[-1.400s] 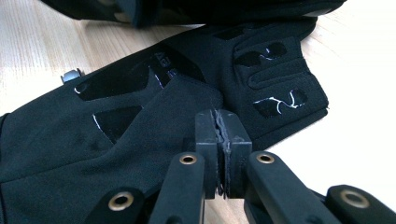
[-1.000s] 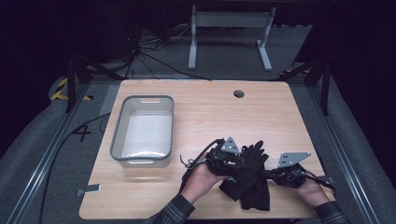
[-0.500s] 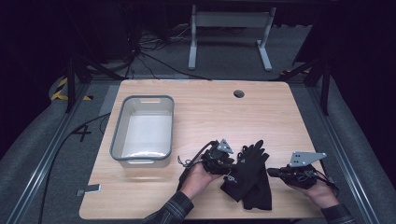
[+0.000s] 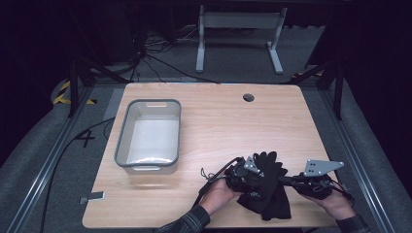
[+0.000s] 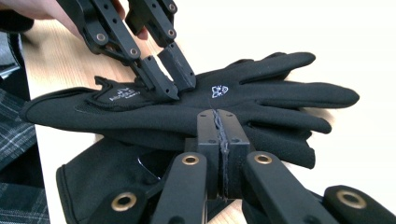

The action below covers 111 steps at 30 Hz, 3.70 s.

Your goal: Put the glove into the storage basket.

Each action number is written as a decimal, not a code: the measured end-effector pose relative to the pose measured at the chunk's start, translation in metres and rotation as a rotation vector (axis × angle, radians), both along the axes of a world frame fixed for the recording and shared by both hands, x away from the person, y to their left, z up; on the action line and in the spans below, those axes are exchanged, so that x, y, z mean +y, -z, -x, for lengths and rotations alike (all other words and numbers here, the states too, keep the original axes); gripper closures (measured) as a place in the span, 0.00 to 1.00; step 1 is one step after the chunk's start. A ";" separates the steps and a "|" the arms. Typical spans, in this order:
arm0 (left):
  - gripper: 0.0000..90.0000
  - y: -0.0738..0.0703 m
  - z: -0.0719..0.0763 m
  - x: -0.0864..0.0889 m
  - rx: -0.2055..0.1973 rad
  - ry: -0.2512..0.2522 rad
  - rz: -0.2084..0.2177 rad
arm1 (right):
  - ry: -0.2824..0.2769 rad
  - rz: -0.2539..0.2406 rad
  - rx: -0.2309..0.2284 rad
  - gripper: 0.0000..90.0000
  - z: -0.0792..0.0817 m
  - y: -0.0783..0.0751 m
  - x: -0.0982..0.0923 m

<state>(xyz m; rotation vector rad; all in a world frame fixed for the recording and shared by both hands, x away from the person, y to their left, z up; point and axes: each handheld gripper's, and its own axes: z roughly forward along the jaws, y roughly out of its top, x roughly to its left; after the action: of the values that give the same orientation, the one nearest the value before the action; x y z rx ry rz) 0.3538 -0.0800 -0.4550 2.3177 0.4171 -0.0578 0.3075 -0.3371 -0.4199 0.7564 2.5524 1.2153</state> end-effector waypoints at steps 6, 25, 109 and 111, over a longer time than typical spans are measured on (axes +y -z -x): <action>0.75 -0.007 -0.007 0.011 -0.019 -0.045 0.018 | 0.000 -0.019 -0.007 0.89 0.001 -0.004 0.001; 0.62 -0.013 -0.003 0.009 -0.026 -0.016 0.044 | -0.031 0.119 0.108 0.91 -0.012 0.030 0.013; 1.00 -0.033 -0.006 -0.012 -0.084 0.008 0.064 | -0.043 0.105 0.117 0.84 -0.006 0.027 0.005; 1.00 -0.040 -0.006 -0.006 -0.092 -0.002 0.085 | -0.050 0.113 0.120 0.86 -0.005 0.028 0.005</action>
<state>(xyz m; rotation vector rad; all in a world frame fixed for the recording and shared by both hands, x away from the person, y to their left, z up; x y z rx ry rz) 0.3598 -0.0858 -0.4147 2.2262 0.3637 0.0314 0.3123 -0.3319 -0.4477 0.7661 2.7258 1.0596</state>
